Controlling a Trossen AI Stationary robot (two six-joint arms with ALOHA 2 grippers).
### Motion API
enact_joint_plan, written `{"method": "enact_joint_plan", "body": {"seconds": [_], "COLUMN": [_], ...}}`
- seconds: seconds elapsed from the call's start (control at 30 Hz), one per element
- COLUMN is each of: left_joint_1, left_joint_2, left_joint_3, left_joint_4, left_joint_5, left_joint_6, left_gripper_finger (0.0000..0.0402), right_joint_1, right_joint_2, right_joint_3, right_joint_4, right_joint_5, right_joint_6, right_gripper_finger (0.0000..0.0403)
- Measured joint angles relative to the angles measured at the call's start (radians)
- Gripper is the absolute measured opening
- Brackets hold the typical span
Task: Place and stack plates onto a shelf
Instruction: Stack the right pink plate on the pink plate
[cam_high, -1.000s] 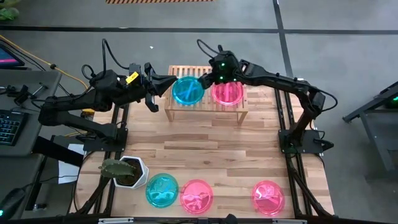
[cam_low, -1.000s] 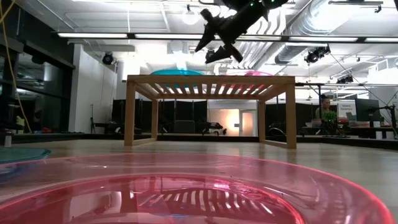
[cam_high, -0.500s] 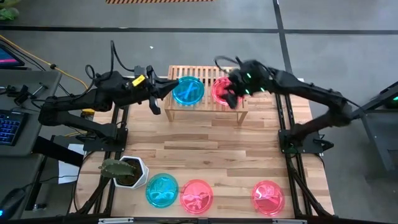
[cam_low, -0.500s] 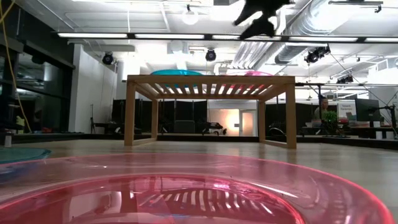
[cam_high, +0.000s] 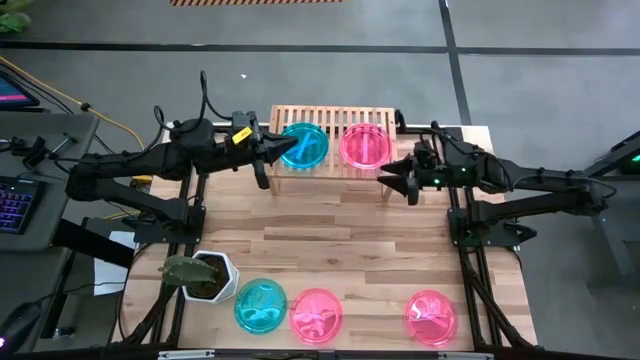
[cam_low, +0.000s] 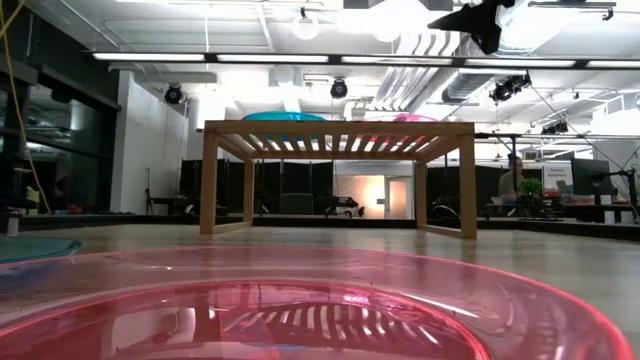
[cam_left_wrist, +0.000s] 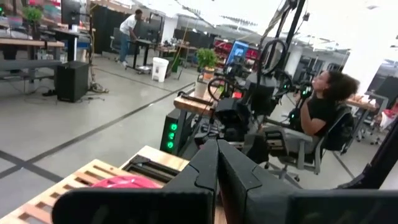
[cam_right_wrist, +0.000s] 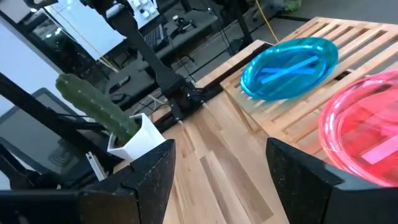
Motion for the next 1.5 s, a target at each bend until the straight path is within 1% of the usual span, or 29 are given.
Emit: {"method": "enact_joint_plan", "body": {"seconds": [0.13,0.23,0.3,0.4,0.43,0.5,0.63,0.73,0.9,0.97,1.03,1.17,1.23,1.37,1.5], "left_joint_1": [0.000,0.000,0.000,0.000,0.000,0.000,0.000,0.000,0.000,0.000,0.000,0.000,0.000,0.000,0.000], "left_joint_2": [0.000,0.000,0.001,0.000,0.000,0.000,0.000,0.000,0.000,0.000,0.000,0.000,0.000,0.000,0.000], "left_joint_3": [0.000,0.000,0.000,0.000,0.000,0.000,0.000,0.000,0.000,0.000,0.000,0.000,0.000,0.000,0.000], "left_joint_4": [-0.003,-0.007,-0.008,-0.008,-0.008,-0.008,-0.009,-0.010,-0.014,-0.014,-0.014,-0.014,-0.014,-0.014,-0.014], "left_joint_5": [0.000,0.000,0.000,0.000,0.000,0.000,0.000,0.000,0.000,0.000,0.000,0.000,0.000,0.000,0.000], "left_joint_6": [0.000,0.000,-0.001,-0.013,-0.016,-0.016,-0.017,-0.017,-0.017,-0.017,-0.017,-0.018,-0.018,-0.018,-0.027], "left_gripper_finger": [0.0000,0.0000,0.0000,0.0000,0.0000,0.0000,0.0000,0.0000,0.0000,0.0000,0.0000,0.0000,0.0000,0.0000,0.0000], "right_joint_1": [0.000,0.000,0.000,0.026,0.051,0.127,0.332,0.495,0.714,0.780,0.831,0.903,0.924,0.937,0.951], "right_joint_2": [0.002,0.010,0.018,0.039,0.049,0.062,0.099,0.124,0.182,0.221,0.254,0.298,0.305,0.305,0.305], "right_joint_3": [0.000,0.000,0.000,0.000,0.000,0.000,-0.001,-0.001,-0.001,-0.001,-0.025,-0.170,-0.230,-0.287,-0.316], "right_joint_4": [-0.002,-0.012,-0.045,-0.190,-0.255,-0.404,-0.675,-0.761,-0.763,-0.759,-0.712,-0.446,-0.362,-0.285,-0.288], "right_joint_5": [-0.011,-0.054,-0.138,-0.325,-0.366,-0.389,-0.336,-0.321,-0.291,-0.274,-0.271,-0.317,-0.327,-0.316,-0.321], "right_joint_6": [0.002,0.024,0.088,0.200,0.226,0.265,0.365,0.476,0.670,0.727,0.781,0.920,0.992,1.093,1.143], "right_gripper_finger": [0.0236,0.0236,0.0236,0.0236,0.0236,0.0236,0.0236,0.0236,0.0236,0.0236,0.0236,0.0236,0.0236,0.0236,0.0236]}}
